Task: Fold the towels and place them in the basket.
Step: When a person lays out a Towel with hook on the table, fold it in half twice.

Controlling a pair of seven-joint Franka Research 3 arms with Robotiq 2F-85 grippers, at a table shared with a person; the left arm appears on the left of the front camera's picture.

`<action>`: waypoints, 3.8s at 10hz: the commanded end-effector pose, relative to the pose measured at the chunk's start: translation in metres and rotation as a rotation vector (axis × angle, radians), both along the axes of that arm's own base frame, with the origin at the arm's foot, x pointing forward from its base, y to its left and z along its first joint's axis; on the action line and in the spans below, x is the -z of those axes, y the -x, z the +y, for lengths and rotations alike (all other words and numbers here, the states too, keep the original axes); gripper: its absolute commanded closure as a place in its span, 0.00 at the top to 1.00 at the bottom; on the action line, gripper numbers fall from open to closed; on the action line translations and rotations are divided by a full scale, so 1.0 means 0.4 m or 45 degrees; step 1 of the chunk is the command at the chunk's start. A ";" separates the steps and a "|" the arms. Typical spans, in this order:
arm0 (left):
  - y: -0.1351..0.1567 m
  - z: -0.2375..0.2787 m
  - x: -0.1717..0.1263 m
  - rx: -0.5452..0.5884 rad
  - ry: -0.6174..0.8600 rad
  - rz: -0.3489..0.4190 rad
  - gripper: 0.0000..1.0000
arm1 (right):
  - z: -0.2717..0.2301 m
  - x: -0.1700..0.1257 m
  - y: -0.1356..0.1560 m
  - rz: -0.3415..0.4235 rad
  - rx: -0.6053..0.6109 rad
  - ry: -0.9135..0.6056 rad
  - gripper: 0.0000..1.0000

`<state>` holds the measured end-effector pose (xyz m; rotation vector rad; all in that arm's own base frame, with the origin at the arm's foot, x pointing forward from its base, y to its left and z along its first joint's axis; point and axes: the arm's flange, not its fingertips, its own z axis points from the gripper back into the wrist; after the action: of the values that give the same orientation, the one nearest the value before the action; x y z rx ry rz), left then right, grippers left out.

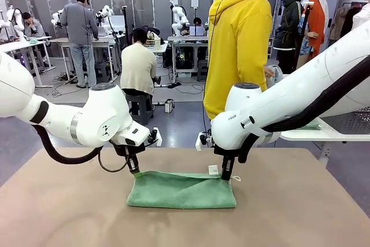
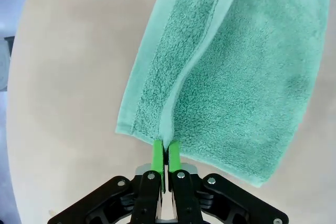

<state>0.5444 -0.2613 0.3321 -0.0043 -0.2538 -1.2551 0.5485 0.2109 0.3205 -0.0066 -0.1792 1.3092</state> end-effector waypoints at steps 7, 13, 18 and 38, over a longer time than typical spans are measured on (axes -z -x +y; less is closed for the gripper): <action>0.013 0.020 -0.018 -0.077 0.014 -0.150 0.64 | -0.012 0.010 0.020 -0.147 0.004 -0.041 1.00; 0.069 0.053 -0.073 -0.162 0.080 -0.097 1.00 | -0.035 -0.069 0.042 -0.183 0.090 -0.058 1.00; 0.042 0.033 -0.050 -0.125 0.037 -0.110 1.00 | -0.037 -0.065 0.015 -0.204 0.038 -0.049 1.00; 0.433 0.347 -0.233 -0.709 0.232 0.129 1.00 | -0.038 -0.005 0.107 0.076 1.459 -0.160 1.00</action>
<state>0.3709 -0.1201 0.4302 -0.1527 -0.2691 -0.6700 0.5080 0.1973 0.3181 0.0539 -0.1513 0.1314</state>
